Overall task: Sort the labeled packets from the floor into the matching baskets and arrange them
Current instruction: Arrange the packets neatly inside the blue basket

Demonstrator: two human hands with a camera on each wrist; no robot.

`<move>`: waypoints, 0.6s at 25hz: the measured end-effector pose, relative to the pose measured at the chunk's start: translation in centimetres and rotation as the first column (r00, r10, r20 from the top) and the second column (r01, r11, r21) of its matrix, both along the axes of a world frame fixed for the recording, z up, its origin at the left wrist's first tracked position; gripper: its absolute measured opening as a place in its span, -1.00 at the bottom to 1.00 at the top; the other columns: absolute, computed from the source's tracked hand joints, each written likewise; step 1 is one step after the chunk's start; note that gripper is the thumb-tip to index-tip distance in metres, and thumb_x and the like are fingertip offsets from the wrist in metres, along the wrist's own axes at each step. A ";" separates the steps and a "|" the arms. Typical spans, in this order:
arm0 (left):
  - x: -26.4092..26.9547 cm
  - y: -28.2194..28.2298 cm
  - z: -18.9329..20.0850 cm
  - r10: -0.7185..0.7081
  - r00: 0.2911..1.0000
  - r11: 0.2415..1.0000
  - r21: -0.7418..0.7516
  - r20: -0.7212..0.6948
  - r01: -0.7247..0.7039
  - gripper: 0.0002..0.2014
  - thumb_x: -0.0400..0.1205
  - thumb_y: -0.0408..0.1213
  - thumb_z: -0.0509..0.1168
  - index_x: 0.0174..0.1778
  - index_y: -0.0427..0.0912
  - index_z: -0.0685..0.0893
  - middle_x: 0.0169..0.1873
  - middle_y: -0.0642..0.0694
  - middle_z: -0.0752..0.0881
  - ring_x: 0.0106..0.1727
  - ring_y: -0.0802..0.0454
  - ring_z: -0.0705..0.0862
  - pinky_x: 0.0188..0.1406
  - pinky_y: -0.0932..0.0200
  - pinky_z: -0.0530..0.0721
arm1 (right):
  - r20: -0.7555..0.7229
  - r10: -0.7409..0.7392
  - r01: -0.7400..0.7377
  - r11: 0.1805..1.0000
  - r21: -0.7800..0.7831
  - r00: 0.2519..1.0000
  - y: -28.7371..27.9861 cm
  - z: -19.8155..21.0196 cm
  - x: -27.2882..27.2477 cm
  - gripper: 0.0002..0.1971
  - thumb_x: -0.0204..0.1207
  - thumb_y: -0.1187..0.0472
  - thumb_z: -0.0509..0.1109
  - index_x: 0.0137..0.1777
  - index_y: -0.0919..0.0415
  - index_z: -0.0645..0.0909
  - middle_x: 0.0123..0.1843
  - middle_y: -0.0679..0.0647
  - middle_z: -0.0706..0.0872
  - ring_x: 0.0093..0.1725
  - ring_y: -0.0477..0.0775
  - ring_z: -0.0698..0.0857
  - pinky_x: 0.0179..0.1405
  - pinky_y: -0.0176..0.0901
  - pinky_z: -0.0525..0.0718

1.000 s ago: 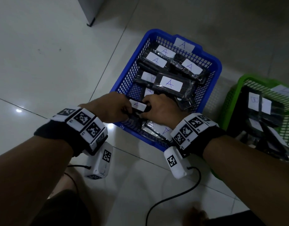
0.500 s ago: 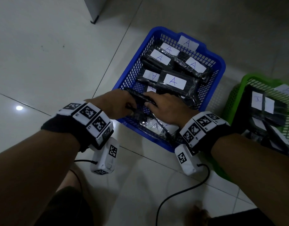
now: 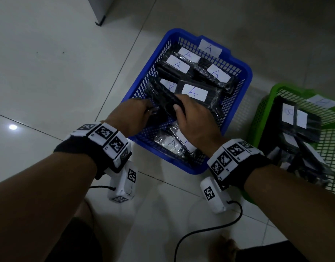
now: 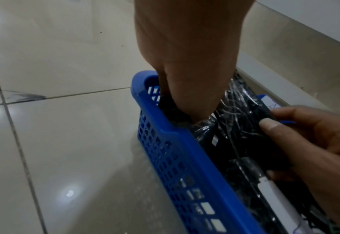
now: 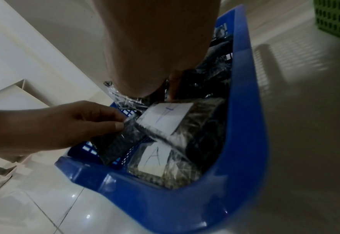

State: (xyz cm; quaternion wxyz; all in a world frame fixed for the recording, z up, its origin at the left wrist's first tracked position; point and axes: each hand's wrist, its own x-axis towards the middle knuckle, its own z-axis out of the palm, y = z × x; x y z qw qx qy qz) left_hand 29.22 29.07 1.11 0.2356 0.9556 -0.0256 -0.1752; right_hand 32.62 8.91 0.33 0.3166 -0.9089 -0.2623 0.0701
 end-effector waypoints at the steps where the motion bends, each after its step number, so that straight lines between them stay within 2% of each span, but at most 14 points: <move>1: 0.2 0.0 0.0 0.031 0.999 0.999 -0.021 0.010 -0.030 -0.75 0.71 -0.31 0.21 0.23 -0.26 0.69 0.04 -0.29 0.76 0.04 -0.28 0.70 0.00 0.02 0.60 | 0.006 -0.013 0.013 1.000 0.017 1.000 -0.1 -0.1 -0.1 -0.66 0.73 0.12 0.15 0.41 0.24 0.51 0.11 0.15 0.75 0.03 0.17 0.74 -0.10 -0.07 0.65; 5: 0.4 0.3 0.7 0.091 0.995 0.991 -0.098 0.041 -0.087 -0.83 0.56 -0.34 0.39 0.05 -0.24 0.73 -0.14 -0.16 0.76 -0.10 -0.15 0.72 -0.07 0.06 0.64 | 0.012 -0.065 0.064 0.993 0.096 0.998 -0.2 -0.1 -0.5 -0.66 0.73 0.14 0.16 0.42 0.26 0.50 0.13 0.15 0.75 0.04 0.13 0.74 -0.06 -0.02 0.74; 8: -0.1 0.4 0.8 -0.057 0.995 0.997 -0.043 0.085 0.061 -0.86 0.40 -0.35 0.48 -0.14 -0.19 0.77 -0.20 -0.10 0.74 -0.20 -0.09 0.69 -0.17 0.02 0.68 | 0.008 -0.089 0.087 0.988 0.129 0.996 -0.2 0.0 -0.4 -0.67 0.73 0.16 0.17 0.41 0.26 0.51 0.14 0.13 0.74 0.05 0.11 0.73 -0.04 -0.05 0.73; 10: -0.3 0.2 0.5 -0.125 0.992 0.992 0.003 -0.013 0.125 -0.87 0.37 -0.34 0.53 -0.19 -0.15 0.79 -0.19 -0.08 0.75 -0.17 -0.07 0.68 -0.13 0.03 0.67 | -0.014 -0.098 0.099 0.985 0.144 0.995 -0.2 0.1 -0.3 -0.67 0.73 0.15 0.16 0.41 0.25 0.50 0.15 0.13 0.73 0.07 0.10 0.73 -0.02 0.03 0.74; 13: 0.0 0.0 0.1 -0.106 0.983 0.992 0.052 -0.150 0.114 -0.82 0.36 -0.29 0.58 -0.19 -0.12 0.74 -0.12 -0.08 0.72 -0.13 0.01 0.57 -0.06 0.10 0.60 | -0.005 -0.088 0.087 0.983 0.164 0.996 -0.2 0.0 -0.3 -0.67 0.73 0.15 0.17 0.40 0.26 0.51 0.13 0.12 0.73 0.05 0.08 0.72 -0.04 0.04 0.75; 15: 0.3 -0.4 0.0 -0.084 0.980 0.991 0.088 -0.183 0.101 -0.80 0.41 -0.25 0.56 -0.16 -0.16 0.68 -0.10 -0.16 0.73 -0.11 -0.07 0.60 -0.09 0.12 0.53 | -0.007 -0.079 0.079 0.983 0.165 0.997 -0.4 -0.1 -0.2 -0.67 0.73 0.15 0.17 0.40 0.26 0.51 0.12 0.11 0.73 0.04 0.05 0.71 -0.05 0.01 0.74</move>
